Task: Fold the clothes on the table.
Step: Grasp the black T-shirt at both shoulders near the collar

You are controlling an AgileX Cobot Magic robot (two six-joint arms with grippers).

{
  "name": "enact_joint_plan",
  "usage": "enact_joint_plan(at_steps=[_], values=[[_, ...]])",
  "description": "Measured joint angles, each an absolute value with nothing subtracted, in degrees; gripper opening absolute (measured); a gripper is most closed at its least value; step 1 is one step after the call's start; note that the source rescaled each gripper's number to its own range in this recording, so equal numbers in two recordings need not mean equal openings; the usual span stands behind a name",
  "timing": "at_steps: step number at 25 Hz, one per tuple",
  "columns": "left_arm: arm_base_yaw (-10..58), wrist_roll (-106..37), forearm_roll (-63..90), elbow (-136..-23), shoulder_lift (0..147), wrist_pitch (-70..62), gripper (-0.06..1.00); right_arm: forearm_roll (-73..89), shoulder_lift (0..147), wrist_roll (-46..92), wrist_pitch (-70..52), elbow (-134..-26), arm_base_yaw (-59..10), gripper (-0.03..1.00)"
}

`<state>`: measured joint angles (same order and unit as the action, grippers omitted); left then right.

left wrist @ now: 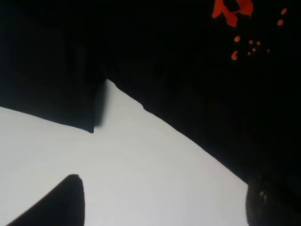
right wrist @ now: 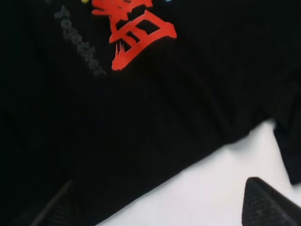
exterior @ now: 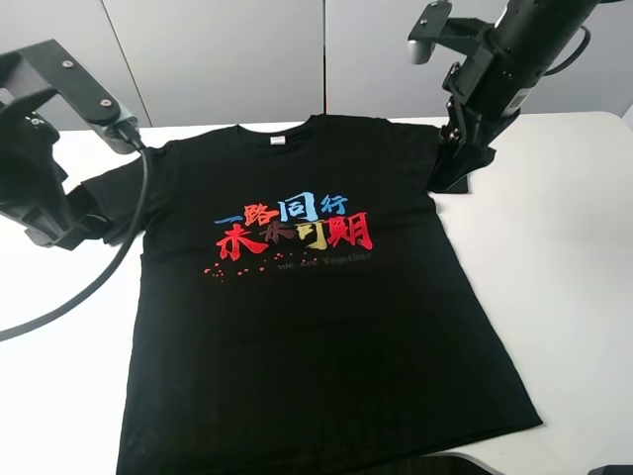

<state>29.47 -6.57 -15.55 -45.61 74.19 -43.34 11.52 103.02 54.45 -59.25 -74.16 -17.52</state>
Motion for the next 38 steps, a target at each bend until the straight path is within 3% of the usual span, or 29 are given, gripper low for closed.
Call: enact_joint_plan(at_steps=[7,16,19,22,24,32,38], values=[[29.6,-8.8,-15.5,-51.3,86.9,-44.5,0.91,11.0,106.0,63.3,-56.6,-74.6,-17.8,0.77],[29.6,-15.7,-15.2,-59.8,100.3,-47.6,0.91,4.6,108.5,65.1,-52.4,-74.9,-22.3,0.77],[29.6,-17.8,-14.9,-61.3,102.1,-47.8,0.82,2.3,110.6,64.2,-51.1,-75.1,-22.9,0.77],[29.6,-20.1,-14.9,-61.3,102.6,-47.0,0.66,0.0,112.9,63.2,-50.2,-75.1,-22.9,0.77],[29.6,-23.0,-14.9,-61.3,102.7,-46.8,0.62,-0.5,114.0,63.0,-49.3,-75.1,-22.9,0.77],[29.6,-28.2,-14.6,-61.4,104.1,-43.9,0.81,-0.9,116.9,62.8,-44.9,-75.1,-22.9,0.75],[29.0,-28.6,-14.7,-61.5,109.1,-42.3,0.84,-2.3,118.5,62.8,-44.2,-75.1,-22.9,0.72]])
